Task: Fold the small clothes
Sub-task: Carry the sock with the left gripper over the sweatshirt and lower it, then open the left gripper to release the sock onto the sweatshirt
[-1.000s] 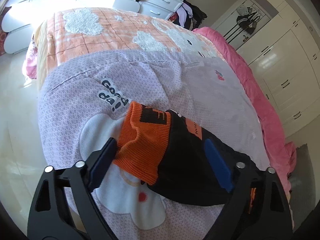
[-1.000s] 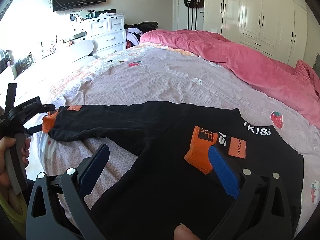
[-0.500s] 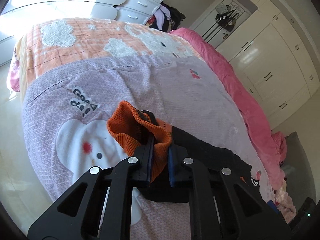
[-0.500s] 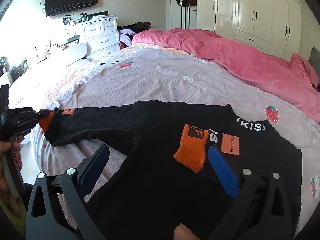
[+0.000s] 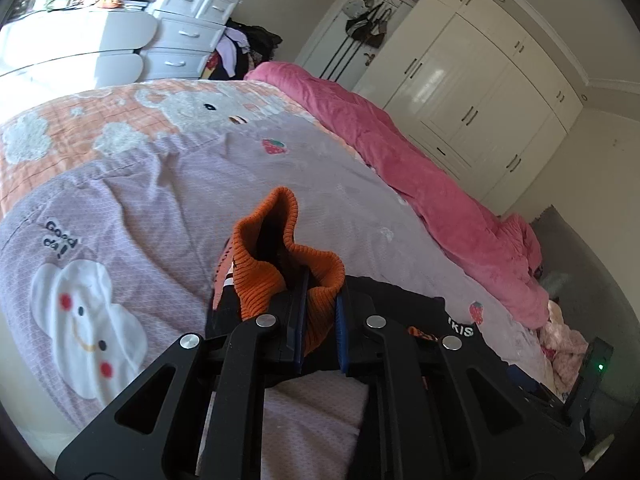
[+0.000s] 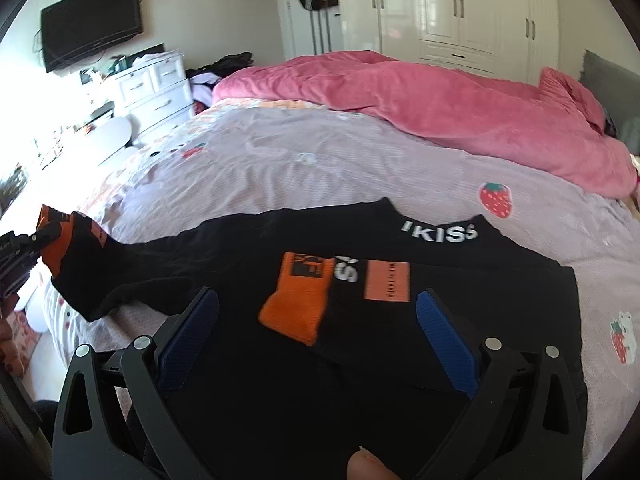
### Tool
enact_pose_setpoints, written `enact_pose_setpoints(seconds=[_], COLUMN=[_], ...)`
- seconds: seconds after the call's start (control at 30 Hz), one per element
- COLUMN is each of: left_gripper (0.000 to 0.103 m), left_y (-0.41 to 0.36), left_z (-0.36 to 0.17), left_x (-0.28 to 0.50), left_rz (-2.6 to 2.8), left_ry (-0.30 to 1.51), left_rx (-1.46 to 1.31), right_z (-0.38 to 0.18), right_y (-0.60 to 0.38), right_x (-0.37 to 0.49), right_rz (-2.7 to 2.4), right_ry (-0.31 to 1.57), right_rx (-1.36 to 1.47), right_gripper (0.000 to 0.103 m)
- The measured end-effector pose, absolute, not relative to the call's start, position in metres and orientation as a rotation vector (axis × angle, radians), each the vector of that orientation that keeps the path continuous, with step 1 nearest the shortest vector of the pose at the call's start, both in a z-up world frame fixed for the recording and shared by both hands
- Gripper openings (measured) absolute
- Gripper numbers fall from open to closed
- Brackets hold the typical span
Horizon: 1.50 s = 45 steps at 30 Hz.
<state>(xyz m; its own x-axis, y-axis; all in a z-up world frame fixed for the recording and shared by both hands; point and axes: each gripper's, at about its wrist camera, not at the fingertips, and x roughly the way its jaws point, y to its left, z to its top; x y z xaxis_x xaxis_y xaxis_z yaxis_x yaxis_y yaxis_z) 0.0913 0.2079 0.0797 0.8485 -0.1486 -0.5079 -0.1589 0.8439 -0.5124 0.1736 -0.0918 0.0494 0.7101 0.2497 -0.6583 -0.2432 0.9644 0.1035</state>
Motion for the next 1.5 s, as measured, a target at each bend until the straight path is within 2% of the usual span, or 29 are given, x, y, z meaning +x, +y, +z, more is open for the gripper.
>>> enact_pose_setpoints(seconds=[0.53, 0.8, 1.17, 1.5], left_gripper=[0.005, 0.005, 0.006, 0.013], left_y=[0.074, 0.025, -0.014, -0.005], left_z=[0.088, 0.064, 0.037, 0.042], left_x=[0.143, 0.155, 0.158, 0.149], left_rz=[-0.238, -0.343, -0.408, -0.464], left_ry=[0.655, 0.730, 0.826, 0.821], left_rx=[-0.392, -0.347, -0.317, -0.324], right_z=[0.068, 0.066, 0.052, 0.041], right_y=[-0.201, -0.233, -0.253, -0.245], right_x=[0.179, 0.180, 0.182, 0.183], right_rz=[0.095, 0.029, -0.012, 0.004], right_ry=[0.714, 0.707, 0.741, 0.780], right_rx=[0.234, 0.267, 0.290, 0.269], right_gripper=[0.099, 0.099, 0.099, 0.099])
